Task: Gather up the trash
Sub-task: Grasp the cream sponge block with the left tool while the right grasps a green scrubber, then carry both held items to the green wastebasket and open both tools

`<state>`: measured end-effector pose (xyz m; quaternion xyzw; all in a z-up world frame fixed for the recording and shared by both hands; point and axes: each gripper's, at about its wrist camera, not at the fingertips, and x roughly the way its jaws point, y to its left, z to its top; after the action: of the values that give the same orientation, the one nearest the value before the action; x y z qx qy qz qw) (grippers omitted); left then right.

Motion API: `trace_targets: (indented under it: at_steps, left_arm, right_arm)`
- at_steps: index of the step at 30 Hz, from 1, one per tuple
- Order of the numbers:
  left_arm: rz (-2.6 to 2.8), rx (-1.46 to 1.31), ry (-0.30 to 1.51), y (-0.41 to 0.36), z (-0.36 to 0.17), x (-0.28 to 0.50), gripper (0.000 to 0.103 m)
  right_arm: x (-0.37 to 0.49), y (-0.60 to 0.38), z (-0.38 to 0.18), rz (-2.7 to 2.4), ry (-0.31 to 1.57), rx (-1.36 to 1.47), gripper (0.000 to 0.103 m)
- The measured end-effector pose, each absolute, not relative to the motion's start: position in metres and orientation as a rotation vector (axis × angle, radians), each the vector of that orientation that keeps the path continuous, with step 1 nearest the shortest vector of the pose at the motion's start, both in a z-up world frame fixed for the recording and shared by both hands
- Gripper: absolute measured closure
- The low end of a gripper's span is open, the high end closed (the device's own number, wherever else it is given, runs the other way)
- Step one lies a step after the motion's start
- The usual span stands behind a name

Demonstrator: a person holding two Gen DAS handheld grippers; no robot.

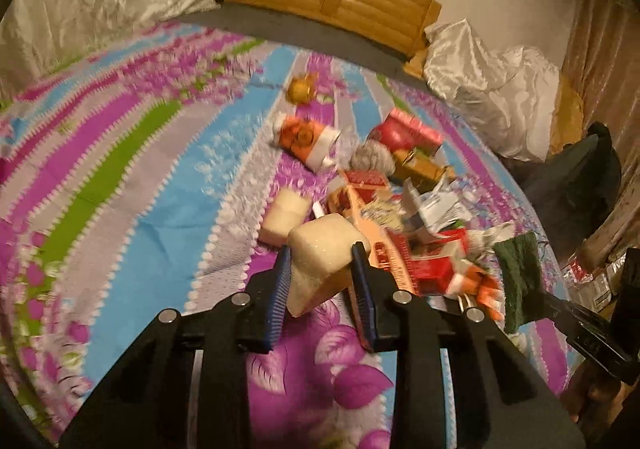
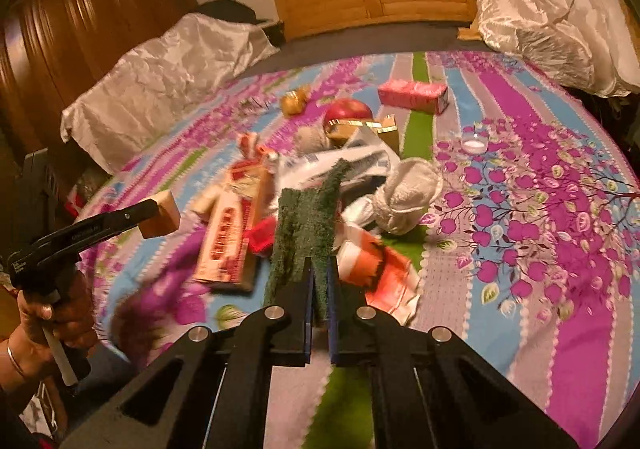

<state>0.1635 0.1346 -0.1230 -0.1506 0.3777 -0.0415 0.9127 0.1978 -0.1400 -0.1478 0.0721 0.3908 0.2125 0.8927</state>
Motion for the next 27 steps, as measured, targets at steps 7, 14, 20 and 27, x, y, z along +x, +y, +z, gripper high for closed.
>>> trace_targets:
  at_steps: [7, 14, 20, 27]
  left_arm:
    - [-0.161, -0.205, 0.692, 0.097, -0.069, 0.145, 0.074]
    - [-0.468, -0.084, 0.644, -0.019, -0.036, 0.146, 0.074]
    - [-0.795, 0.0, 0.643, -0.152, -0.024, 0.139, 0.074]
    - [-1.184, 0.09, 0.678, -0.324, -0.021, 0.106, 0.074]
  right_arm:
    - [0.147, -0.186, -0.098, 0.394, 0.701, 0.249, 0.096]
    - [0.063, -0.302, -0.048, 0.137, 0.554, 0.36, 0.096]
    - [-0.041, -0.416, -0.012, -0.238, 0.468, 0.369, 0.096]
    - [-0.149, -0.522, -0.003, -0.663, 0.471, 0.401, 0.096]
